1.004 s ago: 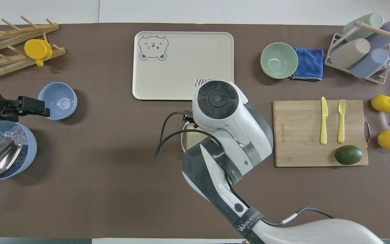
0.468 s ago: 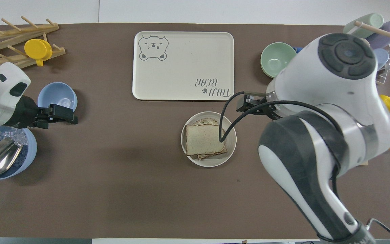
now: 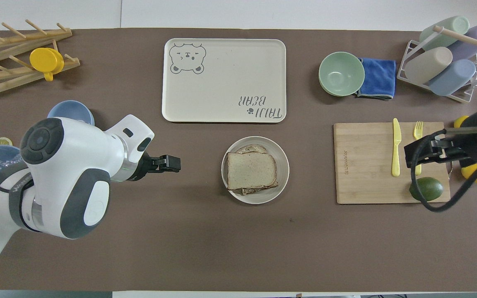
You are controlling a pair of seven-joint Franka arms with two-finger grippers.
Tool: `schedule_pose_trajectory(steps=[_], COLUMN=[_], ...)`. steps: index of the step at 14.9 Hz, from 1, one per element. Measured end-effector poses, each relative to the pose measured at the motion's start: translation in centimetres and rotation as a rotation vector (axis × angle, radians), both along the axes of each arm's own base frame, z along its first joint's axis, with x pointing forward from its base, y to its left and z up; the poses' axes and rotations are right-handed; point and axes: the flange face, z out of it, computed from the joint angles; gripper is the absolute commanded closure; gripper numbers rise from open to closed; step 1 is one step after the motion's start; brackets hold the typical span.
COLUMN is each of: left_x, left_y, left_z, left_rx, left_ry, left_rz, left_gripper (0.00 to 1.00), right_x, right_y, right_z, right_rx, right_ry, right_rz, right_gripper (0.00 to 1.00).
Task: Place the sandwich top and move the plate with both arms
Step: 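Reach the left gripper to the rim of the sandwich plate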
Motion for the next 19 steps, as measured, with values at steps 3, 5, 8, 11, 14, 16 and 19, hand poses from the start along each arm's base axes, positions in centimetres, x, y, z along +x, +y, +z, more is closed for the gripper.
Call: schedule_pose_trajectory(steps=[3,5,8,11,14,16,19], left_x=[-0.9,-1.2,-1.1,-0.7,0.1,0.2,0.2], left_y=[-3.1,-4.9,-6.9,-8.1,-8.5,-8.6,-8.6], left_z=[-2.1,-3.6,-6.6,-8.7,-9.1,-8.9,-8.9], left_rx=[-0.015,-0.024,-0.039,-0.038,-0.037,-0.040,-0.039], left_ry=[-0.006,-0.013,-0.032,-0.034,-0.033,-0.036,-0.036], left_rz=[0.031,0.047,0.072,0.085,0.096,0.099,0.100], left_gripper=[0.00,0.01,0.01,0.01,0.01,0.01,0.01], right_x=[1.0,3.0,4.4,3.4,1.6,1.2,1.4], right_y=[-1.3,-2.1,-2.8,-2.5,-3.1,-3.4,-3.9], right_z=[-2.2,-4.9,-6.8,-5.9,-5.3,-5.6,-5.8], right_rx=[-0.023,-0.024,-0.019,-0.017,-0.015,-0.015,-0.014], right_ry=[-0.003,-0.002,0.004,0.011,0.014,0.022,0.016], right_rz=[-0.011,-0.027,-0.039,-0.034,-0.043,-0.048,-0.057], right_gripper=[0.00,0.00,0.00,0.00,0.00,0.00,0.00])
